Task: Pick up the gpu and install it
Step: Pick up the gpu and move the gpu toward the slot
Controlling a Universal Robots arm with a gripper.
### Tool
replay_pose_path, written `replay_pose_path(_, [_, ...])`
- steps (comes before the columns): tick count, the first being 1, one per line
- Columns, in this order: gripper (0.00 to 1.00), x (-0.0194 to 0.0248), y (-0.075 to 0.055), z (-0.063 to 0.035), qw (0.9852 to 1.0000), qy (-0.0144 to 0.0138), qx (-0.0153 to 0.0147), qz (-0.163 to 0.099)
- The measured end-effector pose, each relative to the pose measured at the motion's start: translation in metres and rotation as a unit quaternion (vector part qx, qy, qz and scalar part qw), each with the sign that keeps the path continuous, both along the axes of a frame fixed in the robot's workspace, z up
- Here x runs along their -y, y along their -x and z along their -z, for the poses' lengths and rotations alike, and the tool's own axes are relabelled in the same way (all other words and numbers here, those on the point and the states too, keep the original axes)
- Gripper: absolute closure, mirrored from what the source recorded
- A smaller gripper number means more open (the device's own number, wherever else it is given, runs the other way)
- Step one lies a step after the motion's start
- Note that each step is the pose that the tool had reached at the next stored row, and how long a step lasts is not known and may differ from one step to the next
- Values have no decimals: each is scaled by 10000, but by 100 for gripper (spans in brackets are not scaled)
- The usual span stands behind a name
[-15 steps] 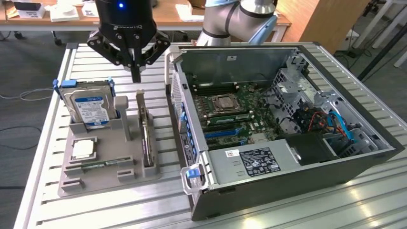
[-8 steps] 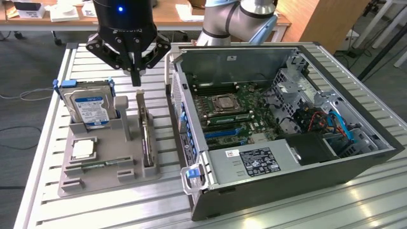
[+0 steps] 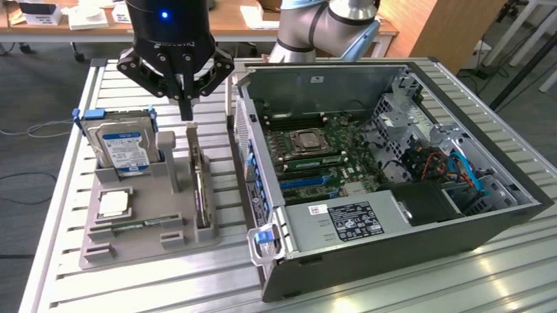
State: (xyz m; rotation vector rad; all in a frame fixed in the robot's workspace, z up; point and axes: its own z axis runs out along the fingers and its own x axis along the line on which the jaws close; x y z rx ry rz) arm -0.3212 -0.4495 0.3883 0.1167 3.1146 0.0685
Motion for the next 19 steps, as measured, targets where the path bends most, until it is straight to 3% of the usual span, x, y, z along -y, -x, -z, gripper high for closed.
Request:
replay_pose_path(10, [89,4,0,0,10000,0,0,0])
replay_pose_path(11, [77,4,0,0,10000,0,0,0])
replay_pose_path(12, [77,4,0,0,10000,0,0,0])
replay_pose_path(14, [65,5,0,0,10000,0,0,0])
replay_pose_path(19, [58,7,0,0,10000,0,0,0])
